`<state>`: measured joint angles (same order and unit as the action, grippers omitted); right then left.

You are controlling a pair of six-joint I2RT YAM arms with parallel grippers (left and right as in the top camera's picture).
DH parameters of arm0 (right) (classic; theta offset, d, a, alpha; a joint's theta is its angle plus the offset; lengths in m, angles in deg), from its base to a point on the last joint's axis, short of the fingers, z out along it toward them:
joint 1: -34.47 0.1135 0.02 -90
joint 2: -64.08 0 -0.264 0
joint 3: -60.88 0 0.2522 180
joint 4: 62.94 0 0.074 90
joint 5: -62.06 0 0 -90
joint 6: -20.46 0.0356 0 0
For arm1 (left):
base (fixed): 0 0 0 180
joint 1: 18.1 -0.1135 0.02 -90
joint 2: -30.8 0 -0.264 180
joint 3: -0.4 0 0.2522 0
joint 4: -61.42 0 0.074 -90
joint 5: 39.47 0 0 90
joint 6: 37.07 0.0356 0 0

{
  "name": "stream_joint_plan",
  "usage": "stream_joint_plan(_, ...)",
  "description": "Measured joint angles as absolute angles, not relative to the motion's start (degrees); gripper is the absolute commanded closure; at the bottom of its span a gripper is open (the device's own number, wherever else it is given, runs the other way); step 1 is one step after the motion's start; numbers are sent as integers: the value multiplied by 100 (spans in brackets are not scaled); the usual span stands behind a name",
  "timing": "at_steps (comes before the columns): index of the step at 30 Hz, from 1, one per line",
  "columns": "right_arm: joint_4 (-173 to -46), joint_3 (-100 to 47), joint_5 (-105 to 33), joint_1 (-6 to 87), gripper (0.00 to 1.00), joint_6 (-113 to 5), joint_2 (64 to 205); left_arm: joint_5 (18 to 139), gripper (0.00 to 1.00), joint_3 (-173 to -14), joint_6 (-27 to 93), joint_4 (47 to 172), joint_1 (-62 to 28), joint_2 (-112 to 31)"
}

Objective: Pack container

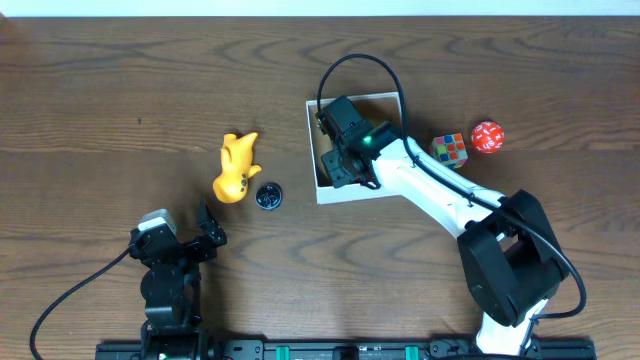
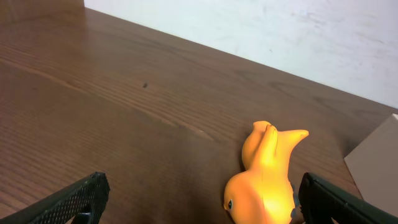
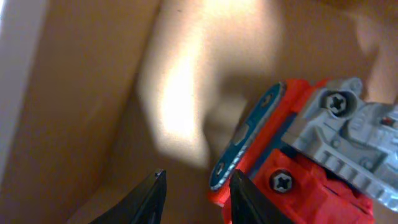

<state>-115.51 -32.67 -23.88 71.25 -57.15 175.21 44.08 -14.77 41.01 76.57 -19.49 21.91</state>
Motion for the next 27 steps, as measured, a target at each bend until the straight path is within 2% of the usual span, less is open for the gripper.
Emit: stream_joint_plan(27,-12139,-3645,-1750,7125,63,-5951,17521,4408,2,-1477,4101,7657,-1949,2191)
